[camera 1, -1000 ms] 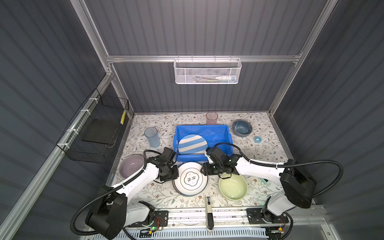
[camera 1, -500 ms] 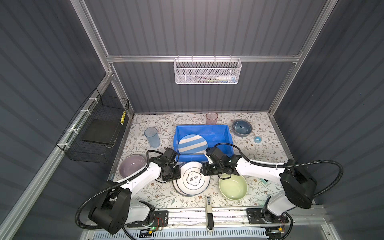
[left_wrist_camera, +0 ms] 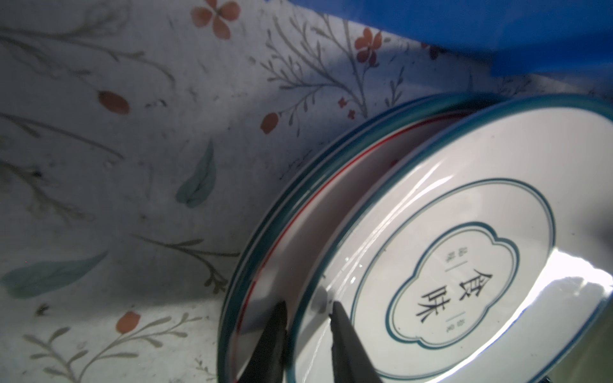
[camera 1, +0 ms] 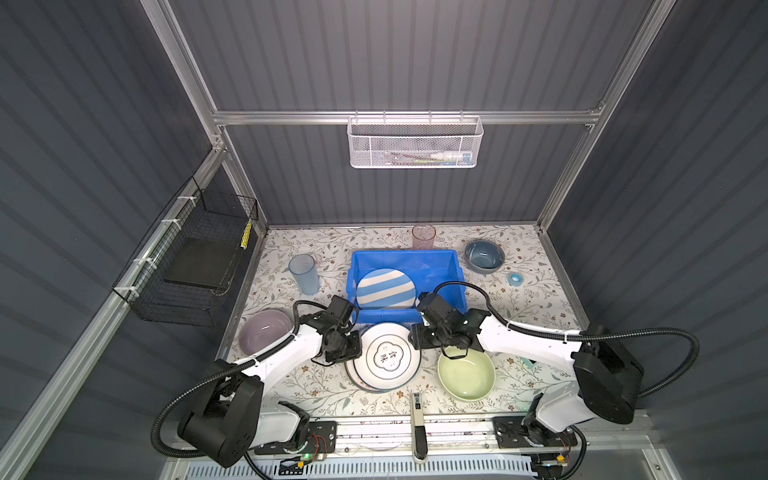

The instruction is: Place the mixed dishes into the plastic bin

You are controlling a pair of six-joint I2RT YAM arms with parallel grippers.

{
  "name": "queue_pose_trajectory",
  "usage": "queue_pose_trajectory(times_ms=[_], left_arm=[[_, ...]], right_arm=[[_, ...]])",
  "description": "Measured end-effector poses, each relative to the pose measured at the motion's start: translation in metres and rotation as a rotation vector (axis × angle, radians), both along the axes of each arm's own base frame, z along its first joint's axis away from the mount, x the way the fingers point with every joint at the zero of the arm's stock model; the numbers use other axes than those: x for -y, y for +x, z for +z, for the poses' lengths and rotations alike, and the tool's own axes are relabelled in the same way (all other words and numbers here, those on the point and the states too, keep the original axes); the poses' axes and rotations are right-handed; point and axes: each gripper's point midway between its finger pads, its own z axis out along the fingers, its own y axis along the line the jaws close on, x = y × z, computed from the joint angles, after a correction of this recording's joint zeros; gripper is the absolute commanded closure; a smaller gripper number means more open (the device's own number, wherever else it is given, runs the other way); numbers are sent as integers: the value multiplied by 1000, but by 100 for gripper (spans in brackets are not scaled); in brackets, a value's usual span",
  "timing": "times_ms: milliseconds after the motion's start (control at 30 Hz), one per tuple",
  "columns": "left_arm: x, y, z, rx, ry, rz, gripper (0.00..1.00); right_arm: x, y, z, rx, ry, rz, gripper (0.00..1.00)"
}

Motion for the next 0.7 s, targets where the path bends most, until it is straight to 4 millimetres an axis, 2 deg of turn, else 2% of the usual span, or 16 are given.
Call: queue_pose_trajectory(times_ms=[233,533,700], left_arm=[[2,0,-1,-3,-7,-3,75],[6,-1,-2,-11,-25,-23,76],[7,-1,-2,-10,-28,-38,76]], right_arm=[[2,-4,-27,-63,-60,3,54],[-16,-6,-21,-80,26,36,61],[-14,-7,-25,-101,48,21,68]])
